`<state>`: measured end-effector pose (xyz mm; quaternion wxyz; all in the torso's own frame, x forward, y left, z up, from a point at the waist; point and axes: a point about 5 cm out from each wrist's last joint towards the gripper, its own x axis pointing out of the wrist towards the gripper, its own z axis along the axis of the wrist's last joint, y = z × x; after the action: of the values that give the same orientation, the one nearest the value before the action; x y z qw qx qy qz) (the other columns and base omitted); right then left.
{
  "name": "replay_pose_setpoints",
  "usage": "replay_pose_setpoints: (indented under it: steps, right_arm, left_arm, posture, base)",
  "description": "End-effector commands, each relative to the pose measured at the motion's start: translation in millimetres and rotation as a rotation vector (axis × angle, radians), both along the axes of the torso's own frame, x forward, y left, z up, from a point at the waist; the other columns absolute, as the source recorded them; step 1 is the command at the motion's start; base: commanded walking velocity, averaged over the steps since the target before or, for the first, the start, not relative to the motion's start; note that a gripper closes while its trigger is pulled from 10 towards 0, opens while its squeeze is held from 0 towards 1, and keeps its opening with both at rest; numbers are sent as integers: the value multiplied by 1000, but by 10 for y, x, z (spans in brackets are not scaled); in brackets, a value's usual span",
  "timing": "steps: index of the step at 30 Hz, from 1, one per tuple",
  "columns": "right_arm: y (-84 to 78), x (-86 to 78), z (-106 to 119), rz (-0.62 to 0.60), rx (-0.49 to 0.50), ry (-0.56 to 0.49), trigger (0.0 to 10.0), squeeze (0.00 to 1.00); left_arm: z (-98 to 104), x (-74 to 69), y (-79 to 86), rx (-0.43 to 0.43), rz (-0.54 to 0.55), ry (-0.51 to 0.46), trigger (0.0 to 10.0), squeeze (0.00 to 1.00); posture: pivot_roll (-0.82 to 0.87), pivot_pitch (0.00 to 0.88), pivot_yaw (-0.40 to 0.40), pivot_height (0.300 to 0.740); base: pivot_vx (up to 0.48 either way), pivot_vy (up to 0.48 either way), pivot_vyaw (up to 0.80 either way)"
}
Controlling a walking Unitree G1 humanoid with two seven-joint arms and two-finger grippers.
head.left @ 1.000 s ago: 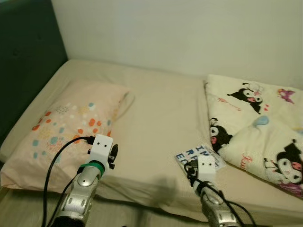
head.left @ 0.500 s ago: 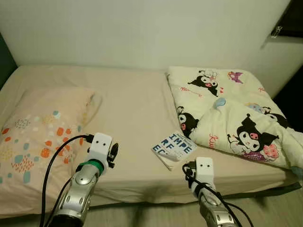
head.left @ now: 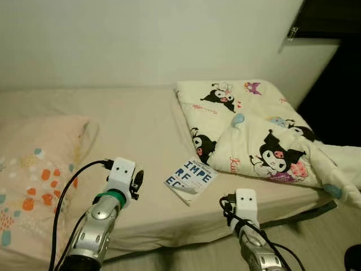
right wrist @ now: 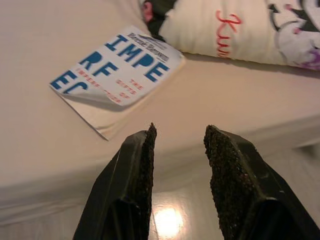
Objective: Clean up the room
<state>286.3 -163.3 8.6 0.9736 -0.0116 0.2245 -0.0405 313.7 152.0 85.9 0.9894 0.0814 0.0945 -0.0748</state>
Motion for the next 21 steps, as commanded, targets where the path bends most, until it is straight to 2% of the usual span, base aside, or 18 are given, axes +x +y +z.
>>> replay_pose_setpoints:
  steps: [1,13,16,21]
  right_arm:
    - [-26,-20,-39,-8,3,25,10000,0]
    - [-33,2,-18,-10,9,17,10000,0]
    - [-35,6,-2,4,-10,6,10000,0]
    - [11,11,2,45,-32,2,10000,0]
  left_arm:
    - [-46,-4,-4,-7,-1,19,10000,0]
    - [-39,12,-35,-8,-7,17,10000,0]
    - [-41,10,-37,-7,-5,17,10000,0]
    - [-40,8,-39,0,3,9,10000,0]
  posture:
    - [128,0,4,740]
    - [127,0,10,740]
    - [128,0,7,740]
    - [131,0,2,740]
  base:
    - [292,0,0]
    - [280,0,0]
    - [247,0,419]
    - [0,0,800]
